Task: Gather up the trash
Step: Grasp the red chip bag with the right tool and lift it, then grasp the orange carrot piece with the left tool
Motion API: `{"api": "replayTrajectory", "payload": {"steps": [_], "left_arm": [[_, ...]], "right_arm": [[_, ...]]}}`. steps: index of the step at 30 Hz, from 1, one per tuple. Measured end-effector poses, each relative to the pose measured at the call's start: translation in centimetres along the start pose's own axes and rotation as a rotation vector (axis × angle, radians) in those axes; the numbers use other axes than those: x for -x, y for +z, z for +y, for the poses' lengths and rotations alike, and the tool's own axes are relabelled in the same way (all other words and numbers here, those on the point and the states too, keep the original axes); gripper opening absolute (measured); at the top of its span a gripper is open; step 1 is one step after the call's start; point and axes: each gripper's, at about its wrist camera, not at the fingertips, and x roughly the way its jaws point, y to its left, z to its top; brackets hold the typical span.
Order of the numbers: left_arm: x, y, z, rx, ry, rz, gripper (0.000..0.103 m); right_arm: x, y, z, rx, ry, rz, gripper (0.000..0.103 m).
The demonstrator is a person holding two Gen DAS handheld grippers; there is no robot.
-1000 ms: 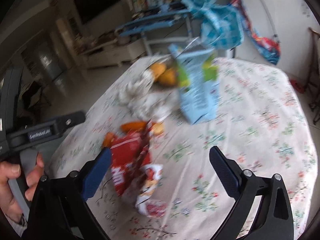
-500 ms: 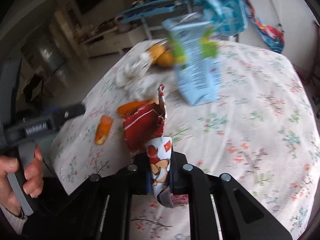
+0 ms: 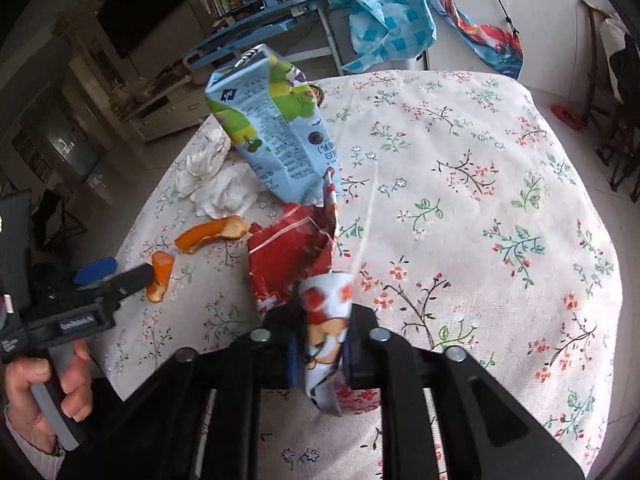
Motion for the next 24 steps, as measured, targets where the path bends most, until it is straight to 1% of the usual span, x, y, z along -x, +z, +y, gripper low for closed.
{"api": "replayTrajectory", "payload": {"steps": [1,2,3,5,7,9,10,11,12,13,14,18,20,21,24], "left_arm": [[-0.1,-0.1,-0.1,-0.001,0.001,-0.004,0.096],[0.0,-0.1,-0.2,-0.007,0.008,-0.012,0.096],[-0.1,-0.1,-0.4,-0.013,0.011,-0.017,0.095],[-0.1,-0.3,-0.7,-0.025,0.006,-0.02,0.087],[-0.3,-0.3,-1.0,-0.033,0.001,-0.017,0.082],[-0.4,-0.3,-1.1,-0.037,-0.006,-0.015,0.073],[-0.4,-0.3,-1.1,-0.039,-0.015,-0.012,0.063],[-0.5,-0.4,-1.2,-0.04,-0.032,-0.007,0.049],[-0.6,-0.3,-1.2,-0.042,-0.045,-0.001,0.042],[-0.7,-0.3,-1.3,-0.044,-0.056,0.004,0.027],[-0.7,-0.4,-1.4,-0.047,-0.069,0.008,0.018],[-0.2,-0.3,-1.7,-0.046,-0.105,-0.011,0.012],[0.2,-0.2,-1.6,-0.036,-0.121,-0.032,0.012],[0.4,-0.1,-1.5,-0.034,-0.125,-0.039,0.012],[0.6,0.0,-1.3,-0.022,-0.141,-0.047,0.011]], "right_arm": [[0.1,0.0,0.0,-0.001,-0.001,-0.004,0.04],[0.2,0.1,0.1,0.001,-0.005,-0.012,0.049],[0.3,0.2,0.2,0.008,-0.01,-0.023,0.05],[0.3,0.2,0.4,0.014,-0.003,-0.023,0.05],[0.1,0.3,0.5,0.016,-0.003,-0.019,0.05],[0.1,0.3,0.4,0.015,-0.007,-0.022,0.05],[0.1,0.3,0.3,0.01,-0.007,-0.023,0.05],[0.1,0.3,0.2,0.007,-0.006,-0.024,0.05],[0.0,0.3,0.2,0.006,-0.007,-0.023,0.05],[-0.1,0.3,0.2,0.007,-0.008,-0.02,0.05],[-0.1,0.3,0.2,0.008,-0.008,-0.018,0.05],[-0.4,0.2,0.1,0.01,-0.005,-0.008,0.049],[-0.6,0.2,0.1,0.011,-0.003,0.001,0.041],[-0.7,0.1,0.1,0.01,-0.002,0.004,0.039],[-0.9,-0.1,0.1,0.011,0.004,0.012,0.027]]}}
